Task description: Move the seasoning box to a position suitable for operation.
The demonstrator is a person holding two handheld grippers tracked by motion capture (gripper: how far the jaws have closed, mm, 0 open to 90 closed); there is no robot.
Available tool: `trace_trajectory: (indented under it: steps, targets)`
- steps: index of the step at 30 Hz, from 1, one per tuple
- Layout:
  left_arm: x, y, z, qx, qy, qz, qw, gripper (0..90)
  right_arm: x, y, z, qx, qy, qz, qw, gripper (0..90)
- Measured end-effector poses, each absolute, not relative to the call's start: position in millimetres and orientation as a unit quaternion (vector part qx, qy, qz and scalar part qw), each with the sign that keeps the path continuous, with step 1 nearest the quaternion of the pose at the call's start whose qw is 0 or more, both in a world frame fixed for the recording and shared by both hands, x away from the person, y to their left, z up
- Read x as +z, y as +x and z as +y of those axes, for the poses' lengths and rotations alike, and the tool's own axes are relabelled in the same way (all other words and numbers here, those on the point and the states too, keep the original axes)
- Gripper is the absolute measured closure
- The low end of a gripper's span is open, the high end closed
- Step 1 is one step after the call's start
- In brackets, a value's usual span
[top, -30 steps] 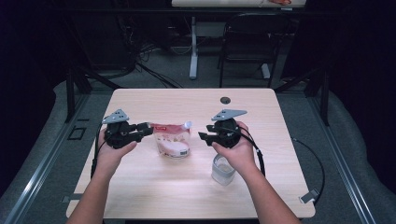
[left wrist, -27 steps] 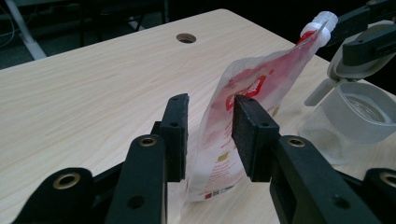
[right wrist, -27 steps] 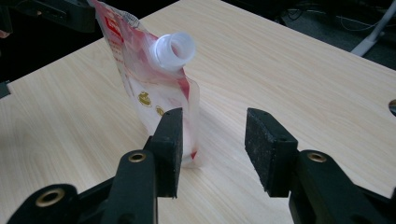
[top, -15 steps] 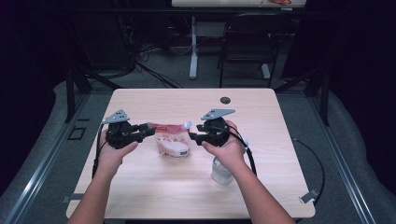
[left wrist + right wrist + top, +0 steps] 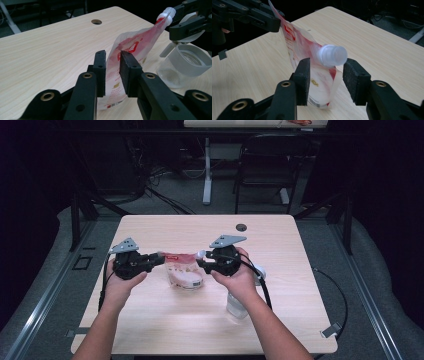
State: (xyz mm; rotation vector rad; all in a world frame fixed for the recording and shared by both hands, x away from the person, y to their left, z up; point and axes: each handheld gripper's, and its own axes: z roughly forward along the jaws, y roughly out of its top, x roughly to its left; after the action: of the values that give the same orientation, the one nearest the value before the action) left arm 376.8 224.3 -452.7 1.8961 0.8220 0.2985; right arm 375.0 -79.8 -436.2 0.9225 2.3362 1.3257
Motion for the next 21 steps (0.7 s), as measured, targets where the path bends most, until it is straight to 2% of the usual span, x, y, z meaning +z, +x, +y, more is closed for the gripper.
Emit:
trace_trajectory:
  steps: [7, 21]
  targets:
    - [-451.0, 375.1, 223.5, 0.126, 0.787, 0.345, 0.496, 82.5, -434.2, 373.8, -77.8, 0.455, 0.329, 0.812, 0.159, 65.3]
    - [-449.3, 371.5, 214.4, 0.102, 0.795, 0.330, 0.498, 86.0, -429.2, 359.5, -88.8, 0.453, 0.333, 0.812, 0.157, 65.9]
